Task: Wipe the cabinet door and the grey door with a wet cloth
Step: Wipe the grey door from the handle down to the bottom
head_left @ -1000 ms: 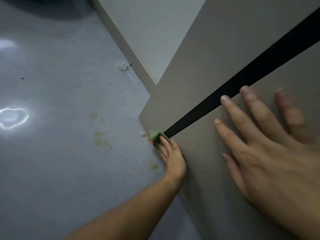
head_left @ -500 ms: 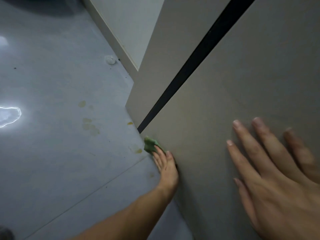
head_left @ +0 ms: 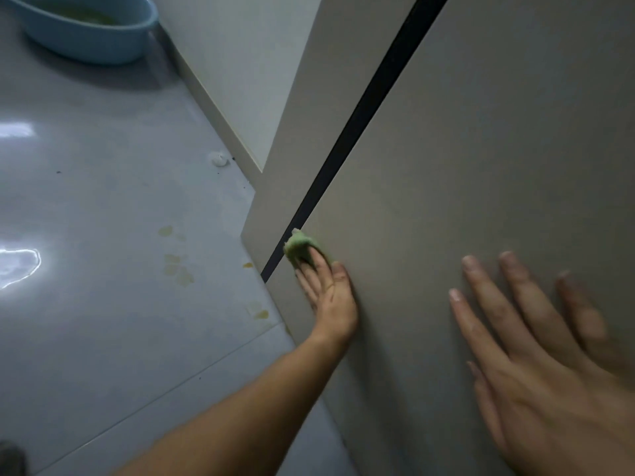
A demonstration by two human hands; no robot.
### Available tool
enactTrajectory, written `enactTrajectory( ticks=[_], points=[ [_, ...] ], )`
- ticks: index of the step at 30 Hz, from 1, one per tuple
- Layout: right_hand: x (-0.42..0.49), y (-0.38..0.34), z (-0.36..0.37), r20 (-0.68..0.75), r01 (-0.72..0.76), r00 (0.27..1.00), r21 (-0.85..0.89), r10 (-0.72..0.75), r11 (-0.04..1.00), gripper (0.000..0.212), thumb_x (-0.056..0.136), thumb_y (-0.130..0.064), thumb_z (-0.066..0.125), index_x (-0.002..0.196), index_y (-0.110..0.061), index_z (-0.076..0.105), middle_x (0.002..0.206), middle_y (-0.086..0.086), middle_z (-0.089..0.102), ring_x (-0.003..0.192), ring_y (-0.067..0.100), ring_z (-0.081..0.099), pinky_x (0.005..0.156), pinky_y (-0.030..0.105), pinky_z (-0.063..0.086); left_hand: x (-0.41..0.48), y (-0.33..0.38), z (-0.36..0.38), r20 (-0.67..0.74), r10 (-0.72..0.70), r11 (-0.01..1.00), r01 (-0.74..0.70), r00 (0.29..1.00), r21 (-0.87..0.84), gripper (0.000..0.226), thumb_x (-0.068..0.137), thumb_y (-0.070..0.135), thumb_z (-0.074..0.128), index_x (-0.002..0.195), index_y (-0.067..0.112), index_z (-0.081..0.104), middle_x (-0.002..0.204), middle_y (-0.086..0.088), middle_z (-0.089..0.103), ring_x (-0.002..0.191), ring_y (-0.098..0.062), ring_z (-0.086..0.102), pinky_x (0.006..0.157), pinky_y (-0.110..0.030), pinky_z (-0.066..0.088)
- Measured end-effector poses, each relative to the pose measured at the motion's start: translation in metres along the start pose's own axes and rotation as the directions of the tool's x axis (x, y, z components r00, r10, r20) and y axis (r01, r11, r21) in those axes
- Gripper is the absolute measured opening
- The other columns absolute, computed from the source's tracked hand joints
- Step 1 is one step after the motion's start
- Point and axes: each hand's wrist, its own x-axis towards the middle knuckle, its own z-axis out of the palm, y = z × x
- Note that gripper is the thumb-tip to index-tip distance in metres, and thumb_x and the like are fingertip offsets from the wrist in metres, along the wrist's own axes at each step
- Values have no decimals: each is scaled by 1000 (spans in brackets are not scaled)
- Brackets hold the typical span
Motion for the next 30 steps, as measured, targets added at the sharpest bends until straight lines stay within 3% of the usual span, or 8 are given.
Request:
enactTrajectory(
  ticks=[4, 8, 13, 16, 18, 25, 27, 30],
  points=[
    [0, 12, -11, -35, 9, 999, -25, -10, 1000, 62, 85, -22, 44, 142, -1, 55, 163, 17, 31, 151, 36, 30, 123, 55, 19, -24, 56, 14, -7, 506, 857, -502, 863, 115, 60, 100, 58, 16, 149, 52, -17, 153, 23, -43, 148, -4, -36, 121, -30, -21],
    [-10, 39, -39, -75, -71, 995, -66, 66, 995, 61, 87, -25, 46, 145, -4, 53, 164, 16, 29, 152, 37, 27, 123, 56, 19, -49, 108, 26, 127, 785, 579, -791, 607, 200, 61, 105, 59, 13, 159, 39, -5, 166, 1, -25, 155, -26, -26, 125, -45, -15],
    [-39, 48, -55, -78, -148, 987, -105, 141, 983, 64, 87, -30, 44, 147, -7, 51, 164, 14, 30, 153, 35, 26, 121, 56, 21, -60, 79, 15, 278, 786, 479, -828, 553, 292, 62, 106, 56, 13, 157, 41, -18, 166, -4, -27, 154, -26, -29, 127, -46, -11],
    [-46, 50, -56, -70, -139, 989, -152, 129, 979, 65, 85, -32, 48, 145, -8, 54, 163, 15, 31, 151, 34, 28, 121, 56, 21, -15, 103, -1, 140, 659, 697, -671, 739, 253, 67, 99, 58, 17, 152, 36, -17, 158, 6, -38, 148, -10, -37, 127, -48, -11],
    [-47, 50, -57, -75, -133, 990, -176, 122, 975, 65, 84, -32, 51, 144, -8, 55, 163, 16, 32, 150, 36, 31, 120, 57, 23, -4, 127, -3, 84, 627, 741, -627, 774, 242, 66, 98, 57, 19, 151, 41, -18, 161, 5, -37, 150, -14, -35, 126, -52, -11],
    [-59, 66, -64, -124, -121, 988, -213, 96, 970, 61, 84, -25, 49, 143, -10, 56, 160, 13, 38, 147, 33, 38, 117, 53, 29, -93, 129, 37, 368, 864, 248, -927, 343, 281, 60, 108, 54, 13, 159, 40, -15, 167, -3, -27, 154, -39, -21, 125, -48, -16],
    [-69, 77, -73, -144, -138, 984, -231, 107, 963, 64, 82, -24, 52, 145, -11, 55, 161, 12, 38, 148, 31, 36, 118, 53, 28, -75, 158, 32, 335, 877, 244, -920, 344, 306, 60, 107, 55, 12, 158, 42, -16, 167, -5, -23, 155, -34, -22, 125, -44, -17],
    [-78, 92, -87, -149, -163, 980, -243, 129, 956, 70, 77, -26, 59, 146, -12, 54, 162, 11, 36, 150, 30, 33, 119, 54, 26, -45, 205, 22, 214, 836, 446, -852, 506, 272, 62, 102, 54, 18, 154, 44, -15, 163, 3, -25, 149, -10, -34, 123, -36, -22]
  ],
)
